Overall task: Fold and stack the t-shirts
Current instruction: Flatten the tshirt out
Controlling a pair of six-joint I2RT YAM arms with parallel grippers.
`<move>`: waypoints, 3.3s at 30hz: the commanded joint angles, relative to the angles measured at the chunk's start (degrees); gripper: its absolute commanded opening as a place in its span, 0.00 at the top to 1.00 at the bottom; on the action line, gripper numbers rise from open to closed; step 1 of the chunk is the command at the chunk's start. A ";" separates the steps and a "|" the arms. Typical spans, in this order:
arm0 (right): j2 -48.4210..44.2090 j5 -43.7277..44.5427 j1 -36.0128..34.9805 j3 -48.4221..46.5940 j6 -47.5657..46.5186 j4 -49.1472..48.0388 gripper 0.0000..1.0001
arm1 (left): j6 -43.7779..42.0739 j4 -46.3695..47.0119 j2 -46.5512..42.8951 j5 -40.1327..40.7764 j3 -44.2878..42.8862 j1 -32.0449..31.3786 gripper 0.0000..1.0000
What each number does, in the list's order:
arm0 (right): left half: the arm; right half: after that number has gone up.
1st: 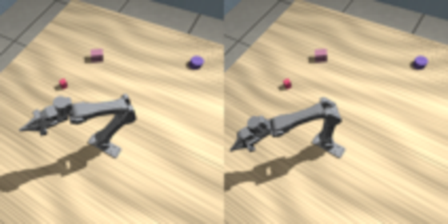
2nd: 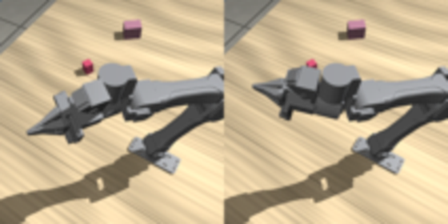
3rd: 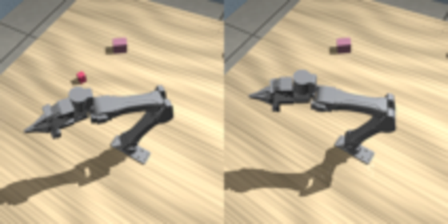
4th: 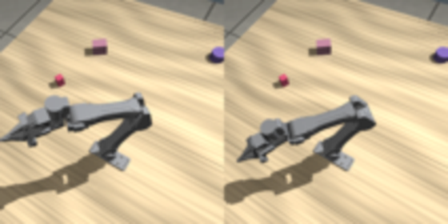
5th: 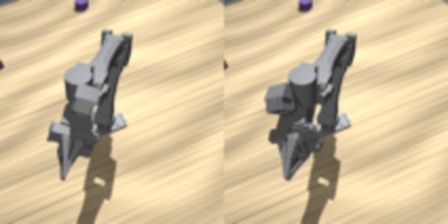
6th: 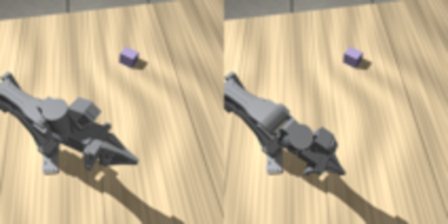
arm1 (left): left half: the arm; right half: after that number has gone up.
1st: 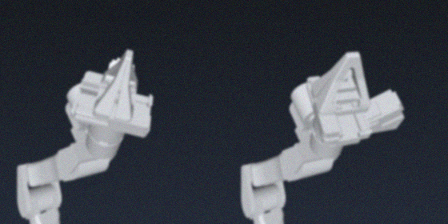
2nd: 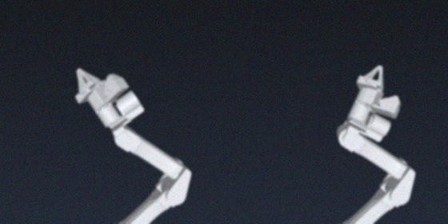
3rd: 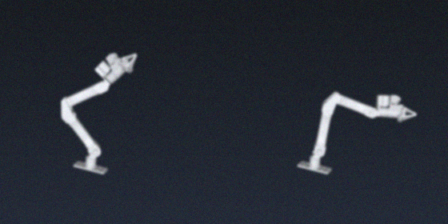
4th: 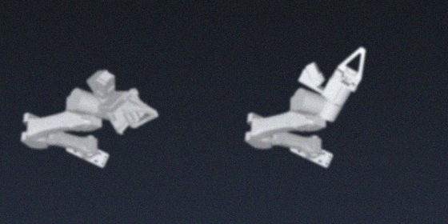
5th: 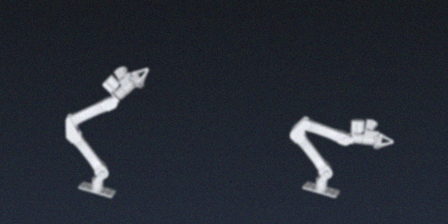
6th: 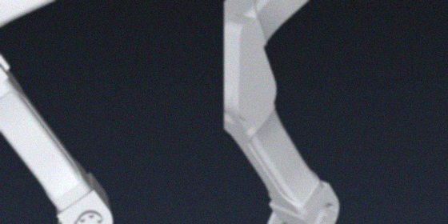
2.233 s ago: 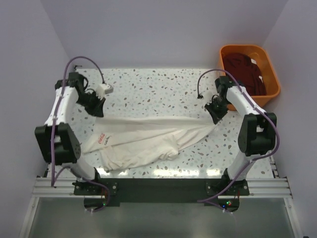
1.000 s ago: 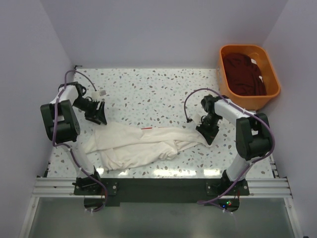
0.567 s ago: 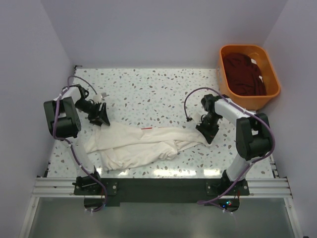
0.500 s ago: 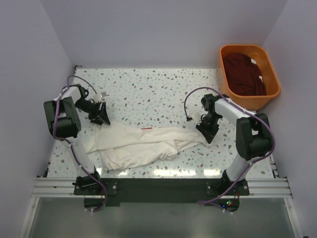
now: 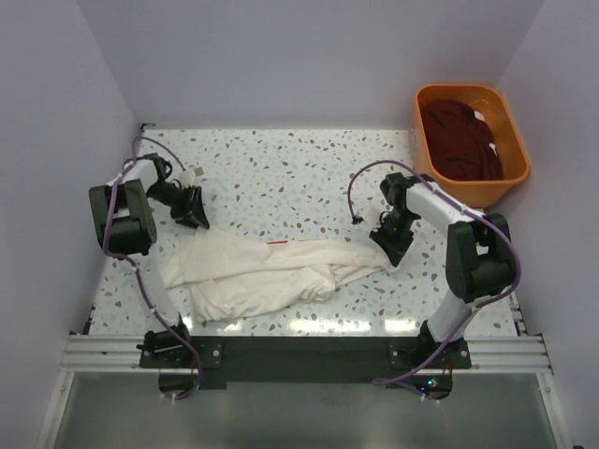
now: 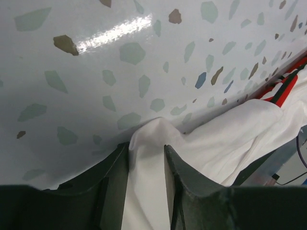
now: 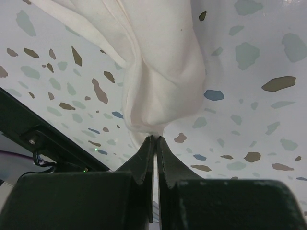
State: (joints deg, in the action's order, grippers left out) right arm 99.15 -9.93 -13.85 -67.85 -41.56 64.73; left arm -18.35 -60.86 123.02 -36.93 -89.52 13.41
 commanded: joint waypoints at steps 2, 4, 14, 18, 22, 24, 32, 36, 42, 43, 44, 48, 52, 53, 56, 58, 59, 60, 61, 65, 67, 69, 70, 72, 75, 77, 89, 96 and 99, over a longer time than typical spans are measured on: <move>-0.28 0.71 0.05 -1.93 0.08 1.10 1.00 | 2.35 2.59 -0.15 5.01 0.74 -0.14 0.56; -0.28 0.71 0.05 -1.84 0.08 1.10 1.00 | 2.61 3.11 -0.41 6.07 1.36 -0.14 0.54; 0.78 0.53 0.05 -3.07 0.52 0.66 1.00 | 4.72 4.34 1.17 -0.60 2.50 -0.31 0.78; 1.13 0.97 0.22 -4.56 0.43 0.84 1.00 | 5.95 7.24 -1.28 0.36 -0.64 0.47 1.00; 1.83 0.79 1.36 -6.93 0.08 1.27 1.00 | 5.96 9.09 -4.54 1.07 -5.48 1.18 1.00; 2.44 0.53 2.07 -8.69 -0.10 1.80 1.00 | 5.87 9.61 -5.25 0.02 -7.77 1.27 1.00; 2.28 -4.47 4.79 -12.83 -3.43 5.75 0.98 | 7.98 13.22 -5.43 -1.30 -8.48 1.36 1.00; 2.27 -6.94 4.79 -12.21 -2.83 5.41 0.56 | 8.33 13.40 -4.98 -2.62 -8.92 1.27 1.00; 4.38 -7.12 5.32 -11.77 0.25 3.04 0.41 | 8.15 12.87 -4.81 -2.80 -9.54 1.18 1.00; 4.47 -7.12 5.32 -11.86 0.25 2.95 0.40 | 7.98 12.79 -4.72 -2.80 -9.80 1.18 1.00; 4.56 -7.20 5.32 -11.86 0.17 3.12 0.40 | 7.98 12.61 -4.72 -2.80 -9.71 1.09 1.00; 4.38 -7.56 5.23 -10.99 -1.59 4.00 0.45 | 7.63 12.08 -4.55 -2.89 -9.98 1.09 1.00; 5.26 -7.82 5.23 -10.19 -1.68 4.00 0.51 | 7.27 12.08 -4.55 -2.62 -9.98 1.09 1.00; 5.43 -7.82 5.23 -9.93 -1.59 3.65 0.53 | 7.19 12.17 -4.46 -2.62 -9.98 1.09 1.00; 6.40 -7.30 5.15 -9.23 -1.07 2.95 0.54 | 7.27 12.17 -4.28 -2.62 -10.06 1.09 1.00; 6.84 -6.51 5.15 -8.53 -1.07 2.42 0.54 | 7.28 12.26 -4.19 -2.62 -10.15 1.09 1.00; 6.93 -5.72 5.15 -7.48 -1.15 1.64 0.54 | 7.27 12.17 -4.19 -2.62 -10.15 1.09 1.00; 7.02 -5.36 5.06 -6.95 -1.24 1.19 0.55 | 7.19 12.17 -4.19 -2.62 -10.07 1.09 1.00; 6.93 -5.10 5.06 -6.24 -1.24 0.58 0.57 | 7.10 12.08 -4.28 -2.54 -10.06 1.18 1.00; 7.11 -4.74 4.97 -5.62 -0.89 -0.74 0.72 | 7.01 12.08 -4.28 -2.36 -10.07 1.18 1.00; 6.93 -4.31 4.97 -6.23 -0.72 -1.01 0.91 | 6.92 11.91 -4.46 -2.45 -10.15 1.09 1.00; 6.67 -3.95 5.06 -7.11 -0.63 -0.40 1.00 | 6.84 11.82 -4.81 -2.71 -10.15 1.18 1.00; 6.49 -3.95 5.06 -7.81 -0.63 0.04 1.00 | 6.57 11.82 -5.24 -3.15 -10.33 1.35 1.00; 6.05 -4.04 5.06 -10.01 -0.71 1.27 1.00 | 5.87 11.03 -5.69 -3.76 -10.77 1.53 1.00; 4.82 -4.13 5.06 -14.13 -0.45 2.59 1.00 | 4.29 9.97 -6.65 -4.99 -13.66 2.50 1.00; 4.56 -3.52 5.06 -19.31 -0.10 3.91 1.00 | 4.37 9.71 -7.00 -5.08 -18.40 3.81 1.00; 8.69 5.44 4.97 -63.35 3.32 3.92 1.00 | 15.14 32.60 -19.79 -15.27 -31.75 12.77 1.00; -2.18 10.89 5.06 -61.28 5.08 -13.01 1.00 | 37.46 72.79 -34.42 -14.23 -15.87 22.25 1.00; -9.56 11.69 5.06 -56.80 5.79 -19.17 1.00 | 45.05 80.35 -38.11 -15.54 -14.47 27.27 1.00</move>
State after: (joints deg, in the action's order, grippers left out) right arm 99.48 -4.47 -9.56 -127.13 -37.23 56.05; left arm 14.41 -0.91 88.86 -54.08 -105.41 34.83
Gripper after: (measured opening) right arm 0.028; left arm 0.027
